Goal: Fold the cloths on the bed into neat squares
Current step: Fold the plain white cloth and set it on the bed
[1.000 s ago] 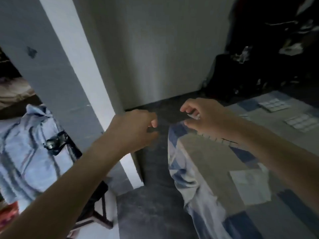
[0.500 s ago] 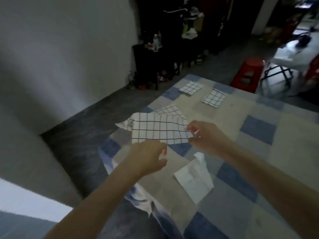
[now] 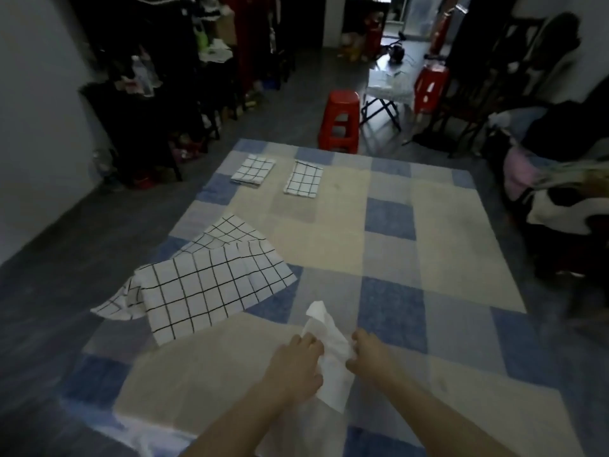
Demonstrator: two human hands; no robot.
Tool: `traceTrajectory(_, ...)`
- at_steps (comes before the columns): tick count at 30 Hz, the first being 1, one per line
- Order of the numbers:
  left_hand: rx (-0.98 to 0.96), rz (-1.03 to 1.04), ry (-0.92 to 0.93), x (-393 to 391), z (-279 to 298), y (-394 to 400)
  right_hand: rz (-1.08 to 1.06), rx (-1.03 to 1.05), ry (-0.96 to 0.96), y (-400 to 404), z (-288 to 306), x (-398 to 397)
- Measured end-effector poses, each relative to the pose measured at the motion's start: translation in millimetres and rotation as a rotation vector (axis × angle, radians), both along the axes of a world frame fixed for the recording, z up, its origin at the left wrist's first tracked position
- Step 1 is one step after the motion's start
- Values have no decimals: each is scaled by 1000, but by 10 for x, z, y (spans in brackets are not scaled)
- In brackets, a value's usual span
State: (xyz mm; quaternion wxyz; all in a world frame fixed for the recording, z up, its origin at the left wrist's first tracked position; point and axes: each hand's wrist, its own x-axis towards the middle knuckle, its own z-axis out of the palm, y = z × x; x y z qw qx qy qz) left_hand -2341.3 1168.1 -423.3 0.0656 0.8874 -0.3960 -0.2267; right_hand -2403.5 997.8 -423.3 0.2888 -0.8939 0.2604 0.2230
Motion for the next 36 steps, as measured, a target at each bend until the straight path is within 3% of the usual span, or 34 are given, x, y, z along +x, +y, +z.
traceTrajectory(7, -32, 14, -38, 173, -235, -201, -67, -10, -64, 37, -108, 8)
traceTrajectory(14, -172, 90, 39, 370, -309, -222, -150, 133, -93, -15, -165, 172)
traceTrajectory(18, -276, 330, 156, 458, -294, -297, -116, 137, 60, -228, -66, 214)
traceTrajectory(22, -378, 365, 265, 580, -133, -517, -14, 27, 280, -498, 167, 156)
traceTrajectory(24, -405, 302, 332, 600, -1, -662, 13, -31, 182, -571, 290, 121)
traceTrajectory(27, -423, 88, 449, 544, 241, -871, 176, -140, -176, -576, 502, 59)
traceTrajectory(29, -400, -66, 514, 494, 383, -979, 258, -161, -299, -609, 571, 10)
traceTrajectory(33, -430, -151, 511, 422, 555, -1177, 176, -147, -315, -811, 701, -182)
traceTrajectory(36, -418, -142, 343, 468, 590, -1315, 34, -53, -257, -951, 802, -377)
